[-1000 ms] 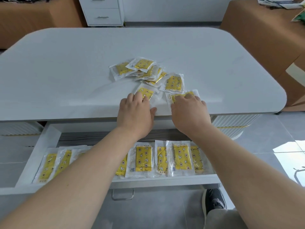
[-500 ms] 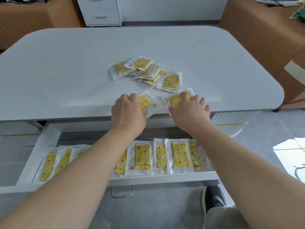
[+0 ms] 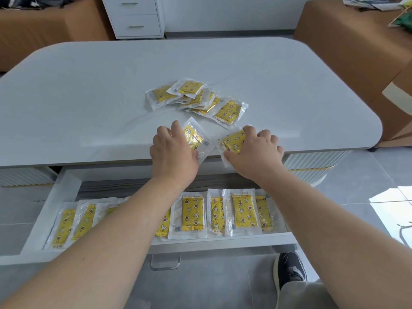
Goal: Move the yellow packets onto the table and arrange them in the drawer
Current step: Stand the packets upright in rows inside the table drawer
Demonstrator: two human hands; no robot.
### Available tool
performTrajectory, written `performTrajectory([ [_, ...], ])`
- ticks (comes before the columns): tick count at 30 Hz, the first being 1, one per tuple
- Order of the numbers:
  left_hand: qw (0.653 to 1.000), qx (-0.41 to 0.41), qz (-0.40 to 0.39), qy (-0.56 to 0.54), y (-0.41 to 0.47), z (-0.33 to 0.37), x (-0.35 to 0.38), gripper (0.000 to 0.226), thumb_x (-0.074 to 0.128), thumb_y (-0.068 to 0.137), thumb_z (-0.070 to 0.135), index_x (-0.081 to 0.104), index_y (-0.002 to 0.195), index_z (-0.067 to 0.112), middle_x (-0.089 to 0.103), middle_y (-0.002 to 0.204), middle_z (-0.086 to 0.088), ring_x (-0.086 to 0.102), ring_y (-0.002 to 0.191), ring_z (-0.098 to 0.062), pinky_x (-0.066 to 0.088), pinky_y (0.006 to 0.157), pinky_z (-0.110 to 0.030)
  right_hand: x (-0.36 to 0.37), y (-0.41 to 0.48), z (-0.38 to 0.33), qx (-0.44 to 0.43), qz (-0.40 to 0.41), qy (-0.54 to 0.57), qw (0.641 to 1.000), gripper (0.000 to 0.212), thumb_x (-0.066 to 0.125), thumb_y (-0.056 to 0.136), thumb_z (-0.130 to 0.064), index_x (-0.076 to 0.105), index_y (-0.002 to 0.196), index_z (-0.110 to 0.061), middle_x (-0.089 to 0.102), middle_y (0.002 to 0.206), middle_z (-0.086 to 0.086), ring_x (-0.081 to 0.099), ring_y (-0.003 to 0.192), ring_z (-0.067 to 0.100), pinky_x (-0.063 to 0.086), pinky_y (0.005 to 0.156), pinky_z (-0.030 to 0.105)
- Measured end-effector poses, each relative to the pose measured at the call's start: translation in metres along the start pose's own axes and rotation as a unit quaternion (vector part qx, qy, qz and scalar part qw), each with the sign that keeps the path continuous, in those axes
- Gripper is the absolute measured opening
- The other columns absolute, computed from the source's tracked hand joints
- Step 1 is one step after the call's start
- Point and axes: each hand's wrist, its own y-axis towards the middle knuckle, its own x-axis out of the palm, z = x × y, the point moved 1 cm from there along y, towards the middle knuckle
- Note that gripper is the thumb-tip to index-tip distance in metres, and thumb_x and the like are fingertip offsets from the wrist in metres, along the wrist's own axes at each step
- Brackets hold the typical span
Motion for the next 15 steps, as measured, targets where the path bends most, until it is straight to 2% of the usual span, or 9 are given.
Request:
performTrajectory([
  [4,0.999,-0.014,-0.006,-0.043,0.001,0.002,-0.001,0.079,0.074,0.090,0.025,0.026,0.151,0.013,0.040,0.134,-0.014,0.048,0.119,-0.030,0.043,0.096,-0.039,-0.006,-0.004,-0.002,-0.005,0.015,0.035,0.999,0.078,0.071,0.086,-0.053,0.033,0.147,-0.025,0.043,0.134,0.011,0.043,0.127,0.035,0.034,0.107,0.048],
  [7,0.995,-0.036,-0.022,-0.089,0.002,0.001,-0.001,0.074,0.075,0.088,0.023,0.033,0.148,0.013,0.041,0.133,-0.014,0.052,0.116,-0.033,0.047,0.096,-0.042,-0.012,-0.004,-0.002,-0.005,0.028,0.102,0.994,0.081,0.082,0.078,-0.031,0.032,0.142,-0.028,0.040,0.127,0.007,0.056,0.108,0.031,0.041,0.101,0.045],
  [9,0.991,-0.057,-0.035,-0.117,0.003,-0.001,-0.001,0.063,0.074,0.089,0.023,0.040,0.141,0.012,0.042,0.130,-0.014,0.055,0.112,-0.034,0.051,0.094,-0.045,-0.016,-0.003,-0.004,-0.005,0.033,0.165,0.986,0.087,0.083,0.075,-0.015,0.029,0.142,-0.030,0.038,0.125,0.006,0.058,0.087,0.023,0.051,0.079,0.031],
  [10,0.989,-0.066,-0.041,-0.127,0.003,-0.003,-0.002,0.056,0.071,0.090,0.023,0.042,0.137,0.012,0.043,0.128,-0.014,0.056,0.109,-0.034,0.052,0.091,-0.045,-0.019,-0.004,-0.005,-0.003,0.025,0.200,0.979,0.093,0.084,0.074,-0.010,0.026,0.144,-0.031,0.038,0.125,0.006,0.053,0.078,0.016,0.047,0.065,0.024],
  [11,0.987,-0.072,-0.045,-0.136,0.004,-0.004,-0.003,0.049,0.069,0.093,0.022,0.045,0.134,0.011,0.043,0.126,-0.013,0.057,0.107,-0.034,0.052,0.088,-0.043,-0.020,-0.004,-0.007,-0.002,0.013,0.233,0.972,0.100,0.086,0.073,-0.009,0.023,0.148,-0.032,0.040,0.125,0.005,0.050,0.075,0.013,0.042,0.060,0.021],
  [13,0.982,-0.082,-0.047,-0.163,0.005,-0.008,-0.007,0.035,0.062,0.097,0.021,0.049,0.127,0.012,0.048,0.122,-0.011,0.058,0.102,-0.030,0.050,0.075,-0.037,-0.024,-0.006,-0.011,-0.002,-0.006,0.292,0.956,0.109,0.089,0.070,-0.010,0.020,0.151,-0.036,0.050,0.121,0.002,0.056,0.086,0.017,0.045,0.067,0.025],
  [15,0.974,-0.094,-0.051,-0.202,0.004,-0.014,-0.012,0.023,0.058,0.099,0.021,0.051,0.120,0.014,0.057,0.114,-0.005,0.058,0.093,-0.023,0.043,0.061,-0.027,-0.026,-0.010,-0.016,-0.013,-0.032,0.337,0.941,0.101,0.088,0.072,-0.009,0.030,0.149,-0.036,0.060,0.104,-0.002,0.062,0.090,0.018,0.049,0.070,0.027],
])
